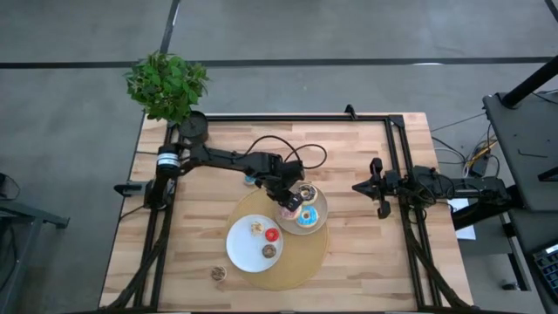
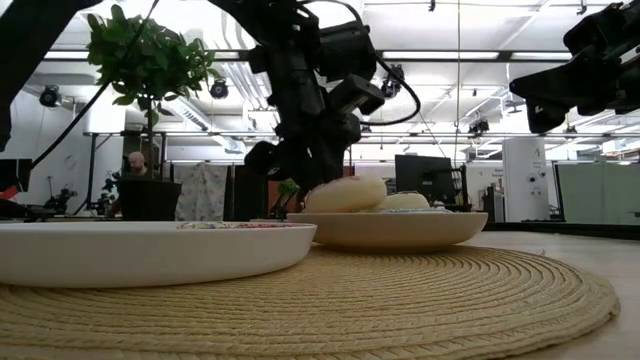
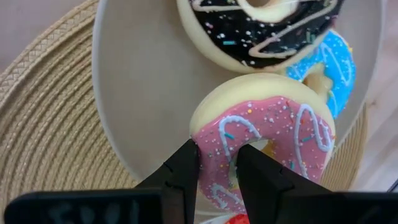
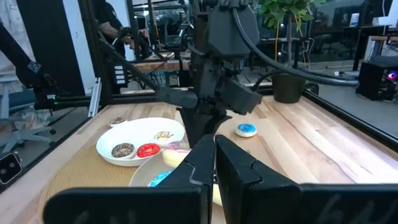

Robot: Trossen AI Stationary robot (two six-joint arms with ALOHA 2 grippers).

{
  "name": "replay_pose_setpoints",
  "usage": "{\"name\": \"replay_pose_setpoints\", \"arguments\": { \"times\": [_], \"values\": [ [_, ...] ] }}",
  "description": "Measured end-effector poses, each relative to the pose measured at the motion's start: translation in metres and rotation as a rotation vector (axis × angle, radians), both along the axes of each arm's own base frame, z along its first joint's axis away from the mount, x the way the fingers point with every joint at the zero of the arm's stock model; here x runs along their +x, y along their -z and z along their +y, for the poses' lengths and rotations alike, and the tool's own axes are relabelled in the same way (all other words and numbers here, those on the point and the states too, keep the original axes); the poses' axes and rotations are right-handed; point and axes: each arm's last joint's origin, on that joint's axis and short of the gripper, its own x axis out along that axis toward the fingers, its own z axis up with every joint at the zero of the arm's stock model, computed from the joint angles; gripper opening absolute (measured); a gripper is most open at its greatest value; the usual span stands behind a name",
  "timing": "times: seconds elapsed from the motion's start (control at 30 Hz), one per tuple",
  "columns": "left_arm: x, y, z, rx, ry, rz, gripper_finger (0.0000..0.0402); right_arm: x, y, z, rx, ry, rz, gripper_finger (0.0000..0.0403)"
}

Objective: Pick & Place donuts
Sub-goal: Put the large pink donut on the gray plate

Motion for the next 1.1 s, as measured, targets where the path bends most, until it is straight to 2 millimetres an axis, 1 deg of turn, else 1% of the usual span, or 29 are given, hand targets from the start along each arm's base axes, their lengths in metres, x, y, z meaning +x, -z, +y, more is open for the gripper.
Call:
{"name": "replay_pose_setpoints", "arguments": {
  "times": [0.2, 0.47, 1.1],
  "values": [
    [0.0002, 0.003, 0.0003, -0.001, 0.0, 0.012, 0.0078, 0.0, 0.0, 0.0, 0.001, 0.0, 0.0, 0.0009],
    [-0.0053, 0.0052, 0.0027, 0.017, 0.021, 0.065, 0.0078, 0.0, -0.0001, 0.0, 0.0, 0.0, 0.0, 0.0009],
    [-0.0056, 0.0053, 0.0041, 0.048, 0.047, 0.061, 0.0078, 0.0, -0.0001, 0.0, 0.001, 0.0, 0.0, 0.0009]
  ]
}}
